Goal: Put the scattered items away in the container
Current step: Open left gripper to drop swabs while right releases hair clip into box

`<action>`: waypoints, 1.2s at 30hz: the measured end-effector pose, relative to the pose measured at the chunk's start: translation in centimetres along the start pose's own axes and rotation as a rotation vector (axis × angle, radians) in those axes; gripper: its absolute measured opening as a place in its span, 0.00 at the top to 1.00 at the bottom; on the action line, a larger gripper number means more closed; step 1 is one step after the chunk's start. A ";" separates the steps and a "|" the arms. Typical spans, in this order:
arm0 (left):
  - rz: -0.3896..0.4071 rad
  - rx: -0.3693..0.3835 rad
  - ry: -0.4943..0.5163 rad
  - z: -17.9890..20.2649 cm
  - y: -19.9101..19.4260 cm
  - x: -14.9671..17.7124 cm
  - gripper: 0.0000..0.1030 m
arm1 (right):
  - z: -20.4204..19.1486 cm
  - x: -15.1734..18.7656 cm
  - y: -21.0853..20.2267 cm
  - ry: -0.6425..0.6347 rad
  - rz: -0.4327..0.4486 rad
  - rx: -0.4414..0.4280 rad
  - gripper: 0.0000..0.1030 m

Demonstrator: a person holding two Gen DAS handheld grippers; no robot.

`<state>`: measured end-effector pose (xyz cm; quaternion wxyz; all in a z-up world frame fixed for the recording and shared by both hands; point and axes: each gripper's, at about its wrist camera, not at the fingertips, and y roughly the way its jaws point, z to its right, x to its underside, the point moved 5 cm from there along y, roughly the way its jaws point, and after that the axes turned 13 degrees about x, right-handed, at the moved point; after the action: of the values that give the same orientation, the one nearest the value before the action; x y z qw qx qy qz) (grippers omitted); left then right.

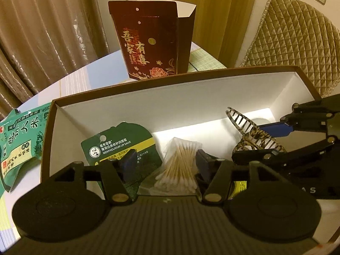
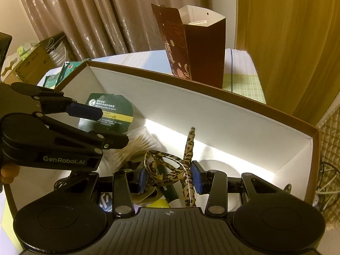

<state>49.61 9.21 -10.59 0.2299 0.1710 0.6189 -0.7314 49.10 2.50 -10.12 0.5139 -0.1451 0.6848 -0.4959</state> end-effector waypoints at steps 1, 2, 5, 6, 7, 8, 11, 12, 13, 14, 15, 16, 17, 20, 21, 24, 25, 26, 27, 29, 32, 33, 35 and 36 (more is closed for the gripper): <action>-0.001 -0.002 0.000 0.0 0.0 0.0 0.45 | 0.0 0.0 0.1 -0.003 0.000 0.003 0.62; -0.003 -0.003 0.001 0.0 -0.1 -0.1 0.43 | -0.1 -0.1 0.3 -0.005 0.000 0.005 0.62; -0.005 -0.013 0.003 0.0 -0.1 -0.1 0.42 | -0.1 -0.1 0.3 -0.002 0.022 0.013 0.62; -0.005 -0.014 0.003 0.0 -0.1 -0.1 0.41 | -0.1 -0.2 0.2 -0.001 0.040 0.022 0.62; -0.006 -0.016 0.003 -0.1 -0.1 -0.1 0.40 | -0.1 -0.3 0.1 -0.002 0.046 0.029 0.59; -0.005 -0.018 0.002 -0.1 -0.1 -0.2 0.39 | -0.1 -0.3 0.0 -0.005 0.050 0.032 0.54; -0.005 -0.028 0.004 -0.1 -0.3 -0.2 0.38 | 0.2 -0.4 -0.9 0.006 0.085 0.052 0.26; -0.005 -0.027 0.006 -0.1 -0.3 -0.1 0.37 | 0.2 -0.5 -1.1 0.010 0.092 0.044 0.26; -0.005 -0.026 0.006 0.0 -0.4 -0.1 0.36 | 0.4 -0.4 -1.5 0.017 0.095 0.036 0.24; -0.006 -0.027 0.003 0.0 -0.5 0.0 0.34 | 0.4 -0.4 -1.8 0.021 0.094 0.033 0.22; -0.004 -0.026 -0.002 0.0 -0.7 0.0 0.33 | 0.6 -0.3 -2.2 0.024 0.093 0.031 0.14; -0.001 -0.021 -0.005 0.1 -0.9 0.1 0.32 | 0.6 -0.2 -2.5 0.025 0.096 0.030 0.08; 0.002 -0.014 -0.007 0.2 -1.2 0.1 0.30 | 0.6 -0.1 -2.9 0.025 0.104 0.029 0.07; 0.013 -0.011 -0.002 0.6 -2.0 0.2 0.19 | 0.6 0.2 -4.0 0.027 0.117 0.029 0.04; 0.018 -0.015 0.001 0.7 -2.3 0.2 0.19 | 0.6 0.4 -4.4 0.034 0.115 0.030 0.02; 0.046 -0.028 0.033 1.4 -3.7 0.5 0.14 | 0.7 0.9 -5.4 0.067 0.116 0.018 0.02; 0.055 -0.035 0.045 1.7 -4.2 0.6 0.13 | 0.7 1.1 -5.8 0.079 0.116 0.014 0.02; 0.064 -0.038 0.053 1.9 -4.7 0.8 0.11 | 0.7 1.3 -6.1 0.088 0.114 0.010 0.02; 0.071 -0.036 0.058 2.1 -5.1 0.9 0.10 | 0.7 1.5 -6.5 0.095 0.113 0.010 0.02; 0.084 -0.028 0.058 2.5 -6.0 1.2 0.10 | 0.5 2.0 -7.4 0.101 0.117 0.026 0.02; 0.113 -0.017 0.048 2.9 -7.7 2.0 0.10 | 0.1 3.0 -9.3 0.097 0.148 0.068 0.02; 0.122 -0.021 0.044 3.0 -8.2 2.3 0.10 | 0.0 3.4 -9.8 0.098 0.158 0.079 0.02; 0.151 -0.032 0.037 3.2 -9.5 3.0 0.09 | -0.3 4.1 -10.7 0.104 0.171 0.100 0.02; 0.167 -0.039 0.034 3.3 -10.1 3.3 0.06 | -0.5 4.5 -11.2 0.108 0.179 0.115 0.02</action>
<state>41.44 6.90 -3.41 0.2830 0.2299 0.6202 -0.6945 43.30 -5.64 -3.39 0.5262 -0.0268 0.6920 -0.4934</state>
